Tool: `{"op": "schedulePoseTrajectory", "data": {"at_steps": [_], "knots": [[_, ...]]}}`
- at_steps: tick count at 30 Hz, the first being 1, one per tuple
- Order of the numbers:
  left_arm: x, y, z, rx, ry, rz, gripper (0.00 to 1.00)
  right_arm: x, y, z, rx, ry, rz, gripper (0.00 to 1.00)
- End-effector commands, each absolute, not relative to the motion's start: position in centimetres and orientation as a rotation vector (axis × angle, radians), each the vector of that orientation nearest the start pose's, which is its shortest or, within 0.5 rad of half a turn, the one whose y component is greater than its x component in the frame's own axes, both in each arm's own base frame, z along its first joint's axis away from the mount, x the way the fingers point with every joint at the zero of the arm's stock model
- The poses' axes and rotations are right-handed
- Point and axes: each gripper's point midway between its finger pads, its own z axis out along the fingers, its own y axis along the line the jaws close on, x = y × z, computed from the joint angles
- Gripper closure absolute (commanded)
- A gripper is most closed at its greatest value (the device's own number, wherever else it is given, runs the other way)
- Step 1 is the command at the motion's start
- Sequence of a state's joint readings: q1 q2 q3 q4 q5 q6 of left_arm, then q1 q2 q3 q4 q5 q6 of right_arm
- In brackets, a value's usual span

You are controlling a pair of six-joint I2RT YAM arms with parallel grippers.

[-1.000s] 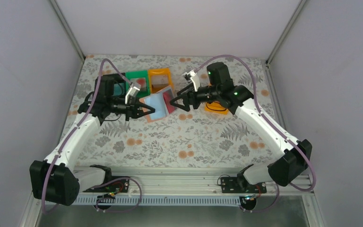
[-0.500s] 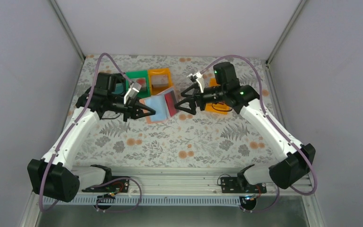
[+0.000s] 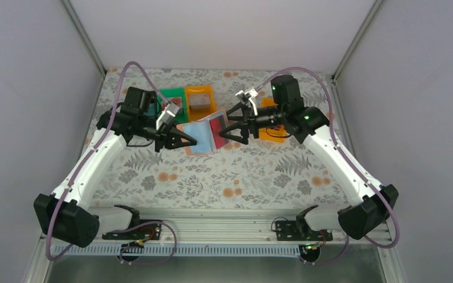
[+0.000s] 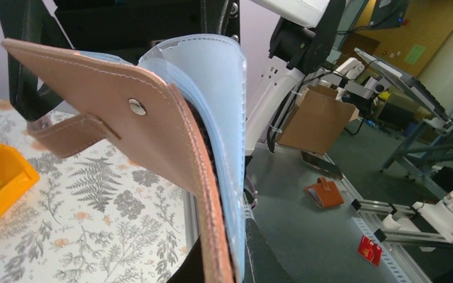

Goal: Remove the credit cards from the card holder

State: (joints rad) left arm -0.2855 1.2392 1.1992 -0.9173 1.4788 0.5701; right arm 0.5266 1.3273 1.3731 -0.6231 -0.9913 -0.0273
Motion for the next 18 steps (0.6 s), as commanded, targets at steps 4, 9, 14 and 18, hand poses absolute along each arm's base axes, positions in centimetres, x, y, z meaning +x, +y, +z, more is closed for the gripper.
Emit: {"op": "schedulePoseTrajectory", "data": {"at_steps": [4, 9, 14, 18], "knots": [[16.3, -23.4, 36.2, 1.338, 1.294, -1.598, 0.98, 22.3, 29.7, 35.9, -1.165, 1.738, 1.362, 0.01], [15.8, -23.5, 36.5, 1.353, 1.267, -1.610, 0.97, 22.8, 29.5, 36.9, -1.175, 1.702, 1.365, 0.01], [15.7, -23.7, 37.9, 1.381, 1.214, -1.586, 0.98, 21.4, 29.6, 36.3, -1.208, 1.707, 1.484, 0.01], [15.9, -23.8, 38.1, 1.375, 1.200, -1.620, 0.98, 19.6, 29.4, 36.5, -1.254, 1.658, 1.610, 0.22]]}}
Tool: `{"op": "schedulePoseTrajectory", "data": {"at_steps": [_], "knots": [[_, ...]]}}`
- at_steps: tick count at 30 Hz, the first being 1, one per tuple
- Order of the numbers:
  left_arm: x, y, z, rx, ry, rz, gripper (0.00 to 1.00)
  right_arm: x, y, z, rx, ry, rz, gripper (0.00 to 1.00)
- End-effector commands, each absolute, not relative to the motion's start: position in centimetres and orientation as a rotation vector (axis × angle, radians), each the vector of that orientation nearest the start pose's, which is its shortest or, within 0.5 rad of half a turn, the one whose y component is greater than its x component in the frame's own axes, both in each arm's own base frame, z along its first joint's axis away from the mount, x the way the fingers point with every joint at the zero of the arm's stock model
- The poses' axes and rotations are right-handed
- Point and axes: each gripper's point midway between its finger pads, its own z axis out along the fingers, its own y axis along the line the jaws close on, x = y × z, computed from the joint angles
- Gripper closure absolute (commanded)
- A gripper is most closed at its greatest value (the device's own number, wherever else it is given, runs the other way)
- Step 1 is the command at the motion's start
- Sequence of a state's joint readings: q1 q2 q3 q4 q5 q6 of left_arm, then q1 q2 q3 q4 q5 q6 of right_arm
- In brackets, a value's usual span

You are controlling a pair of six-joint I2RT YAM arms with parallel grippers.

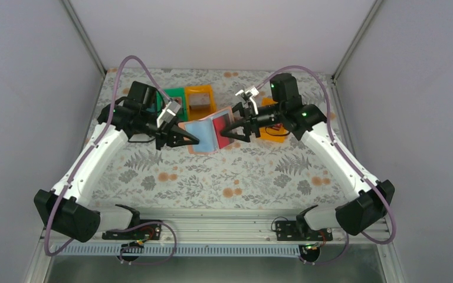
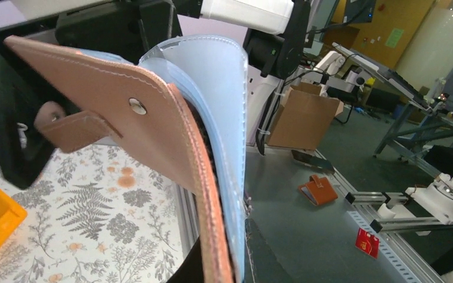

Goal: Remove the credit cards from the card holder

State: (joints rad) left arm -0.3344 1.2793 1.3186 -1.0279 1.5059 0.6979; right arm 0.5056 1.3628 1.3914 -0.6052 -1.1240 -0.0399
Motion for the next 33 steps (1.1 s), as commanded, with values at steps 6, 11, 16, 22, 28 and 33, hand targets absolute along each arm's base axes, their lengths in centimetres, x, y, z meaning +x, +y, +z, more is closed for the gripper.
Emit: {"op": "schedulePoseTrajectory", "data": {"at_steps": [6, 11, 16, 22, 28, 33], "knots": [[15.9, -23.8, 37.7, 1.359, 1.230, -1.645, 0.98, 17.5, 28.5, 38.1, -1.286, 1.578, 1.623, 0.92], [18.8, -24.6, 35.9, 1.295, 1.440, -1.573, 0.97, 17.9, 28.3, 37.8, -1.233, 1.637, 1.559, 0.96], [26.6, -22.6, 31.2, 0.906, 1.864, -1.296, 0.67, 20.0, 28.0, 37.6, -1.108, 1.717, 1.428, 0.96], [32.1, -18.0, 27.6, 0.567, 2.074, -1.020, 0.39, 27.6, 26.4, 35.1, -0.632, 2.008, 1.133, 0.96], [32.4, -17.9, 31.8, 0.671, 1.954, -0.944, 0.54, 31.8, 24.6, 31.6, -0.230, 2.208, 0.923, 0.96], [29.2, -20.5, 34.3, 0.813, 1.816, -1.194, 0.62, 32.2, 26.7, 31.2, -0.251, 2.228, 0.874, 0.96]]}}
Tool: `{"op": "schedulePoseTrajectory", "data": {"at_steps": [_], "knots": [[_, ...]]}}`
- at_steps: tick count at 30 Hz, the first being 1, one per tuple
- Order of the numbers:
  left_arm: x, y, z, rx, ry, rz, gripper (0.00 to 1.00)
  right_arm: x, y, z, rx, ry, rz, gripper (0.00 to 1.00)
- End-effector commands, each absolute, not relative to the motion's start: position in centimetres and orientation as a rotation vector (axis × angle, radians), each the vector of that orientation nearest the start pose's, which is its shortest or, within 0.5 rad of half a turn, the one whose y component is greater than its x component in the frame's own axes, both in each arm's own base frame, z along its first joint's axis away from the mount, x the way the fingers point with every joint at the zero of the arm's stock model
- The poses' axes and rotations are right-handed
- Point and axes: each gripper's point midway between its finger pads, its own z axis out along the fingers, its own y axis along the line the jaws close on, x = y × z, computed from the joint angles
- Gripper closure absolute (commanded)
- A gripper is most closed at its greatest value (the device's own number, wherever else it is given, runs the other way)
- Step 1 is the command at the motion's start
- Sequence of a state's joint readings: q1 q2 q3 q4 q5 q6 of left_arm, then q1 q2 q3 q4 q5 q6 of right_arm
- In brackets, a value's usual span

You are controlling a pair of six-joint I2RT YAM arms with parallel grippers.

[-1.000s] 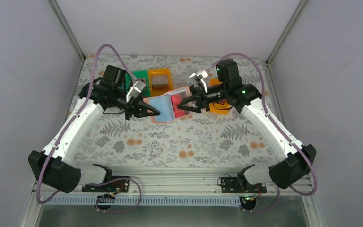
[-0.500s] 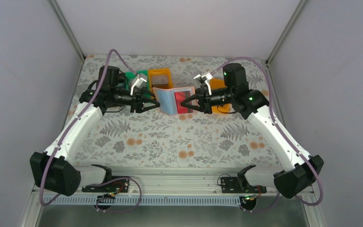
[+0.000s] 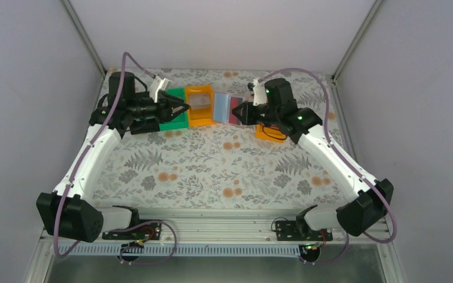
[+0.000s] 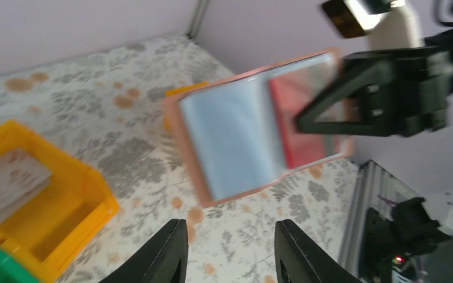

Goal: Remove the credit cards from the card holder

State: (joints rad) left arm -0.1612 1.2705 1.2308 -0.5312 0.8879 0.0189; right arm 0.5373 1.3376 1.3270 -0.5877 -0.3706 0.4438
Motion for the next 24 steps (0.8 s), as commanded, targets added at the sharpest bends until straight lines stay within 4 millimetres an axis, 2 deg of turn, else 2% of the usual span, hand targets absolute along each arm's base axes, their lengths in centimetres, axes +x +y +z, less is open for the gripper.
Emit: {"op": "schedulePoseTrajectory", "data": {"at_steps": [1, 5, 9, 15, 20, 24], "knots": [[28.6, -21.2, 34.2, 0.832, 1.807, -1.246, 0.63, 32.0, 27.8, 31.6, -0.297, 2.212, 0.899, 0.96], [26.7, -24.0, 33.0, 0.909, 1.817, -1.340, 0.63, 30.8, 31.2, 32.8, -0.461, 2.159, 0.982, 0.96], [25.8, -25.8, 32.9, 0.969, 1.802, -1.413, 0.58, 29.5, 32.8, 34.1, -0.590, 2.090, 1.081, 0.96], [27.1, -25.8, 33.1, 0.948, 1.826, -1.353, 0.64, 27.0, 33.9, 35.9, -0.746, 1.976, 1.218, 0.96], [27.3, -25.8, 32.7, 0.937, 1.839, -1.355, 0.67, 24.2, 34.5, 37.9, -0.901, 1.853, 1.320, 0.96], [27.3, -25.4, 33.1, 0.932, 1.832, -1.358, 0.67, 23.0, 34.2, 38.4, -0.965, 1.799, 1.325, 0.96]]}}
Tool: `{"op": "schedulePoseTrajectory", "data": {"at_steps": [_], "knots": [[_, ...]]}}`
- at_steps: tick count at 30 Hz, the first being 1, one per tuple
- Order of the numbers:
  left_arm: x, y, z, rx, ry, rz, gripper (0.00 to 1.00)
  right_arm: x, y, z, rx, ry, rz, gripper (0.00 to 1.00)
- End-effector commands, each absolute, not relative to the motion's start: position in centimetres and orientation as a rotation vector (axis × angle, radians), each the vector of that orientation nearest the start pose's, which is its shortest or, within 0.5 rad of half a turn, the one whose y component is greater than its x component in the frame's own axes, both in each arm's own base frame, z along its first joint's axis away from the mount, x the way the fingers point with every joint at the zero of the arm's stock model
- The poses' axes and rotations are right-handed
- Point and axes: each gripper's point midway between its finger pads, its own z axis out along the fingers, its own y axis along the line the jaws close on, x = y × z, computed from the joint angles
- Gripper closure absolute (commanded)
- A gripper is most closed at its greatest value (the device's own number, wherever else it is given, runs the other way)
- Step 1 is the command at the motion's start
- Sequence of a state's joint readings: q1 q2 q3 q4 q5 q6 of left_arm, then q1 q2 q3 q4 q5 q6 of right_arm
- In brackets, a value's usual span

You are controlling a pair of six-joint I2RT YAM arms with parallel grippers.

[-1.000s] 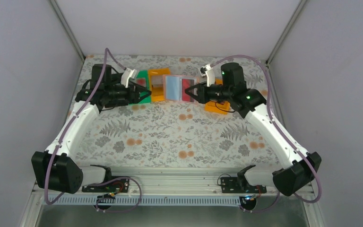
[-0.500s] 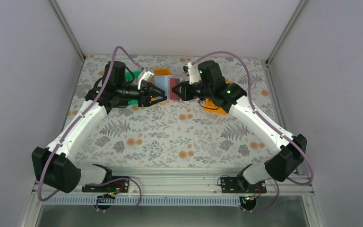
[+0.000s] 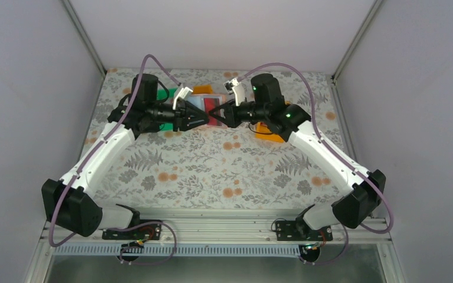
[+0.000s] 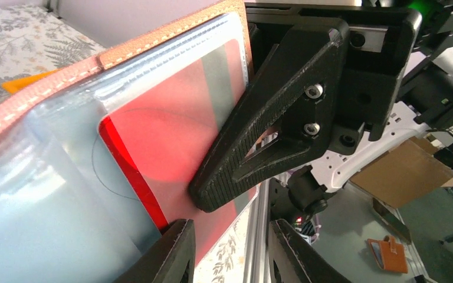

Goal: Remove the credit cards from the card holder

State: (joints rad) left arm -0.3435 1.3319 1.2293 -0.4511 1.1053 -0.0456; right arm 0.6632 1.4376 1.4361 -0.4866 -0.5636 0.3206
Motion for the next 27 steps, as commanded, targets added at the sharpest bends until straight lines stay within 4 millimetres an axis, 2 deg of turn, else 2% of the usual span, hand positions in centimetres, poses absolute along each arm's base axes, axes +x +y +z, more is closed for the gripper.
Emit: {"op": "schedulePoseTrajectory", "data": {"at_steps": [1, 5, 9, 14, 18, 21, 24, 27], "knots": [[27.5, -25.2, 33.2, 0.926, 1.831, -1.351, 0.67, 22.7, 34.1, 38.5, -0.981, 1.788, 1.328, 0.96], [28.2, -24.2, 33.7, 0.906, 1.820, -1.323, 0.67, 21.5, 34.1, 39.7, -1.029, 1.727, 1.373, 0.96], [27.8, -24.7, 34.5, 0.937, 1.786, -1.357, 0.67, 21.3, 34.5, 40.2, -1.050, 1.695, 1.410, 0.96], [25.8, -26.3, 35.8, 1.054, 1.709, -1.399, 0.68, 22.2, 35.0, 39.4, -1.031, 1.723, 1.406, 0.96], [25.4, -26.7, 36.0, 1.069, 1.697, -1.436, 0.83, 22.5, 35.2, 39.2, -1.027, 1.724, 1.396, 0.96], [25.1, -26.7, 36.2, 1.082, 1.680, -1.468, 0.91, 22.6, 35.2, 38.7, -1.030, 1.731, 1.390, 0.96], [24.4, -26.9, 36.7, 1.112, 1.644, -1.517, 0.91, 23.0, 35.3, 37.5, -1.018, 1.770, 1.378, 0.96], [23.9, -27.0, 37.2, 1.137, 1.618, -1.540, 0.84, 24.0, 35.4, 36.8, -0.980, 1.809, 1.343, 0.96]]}}
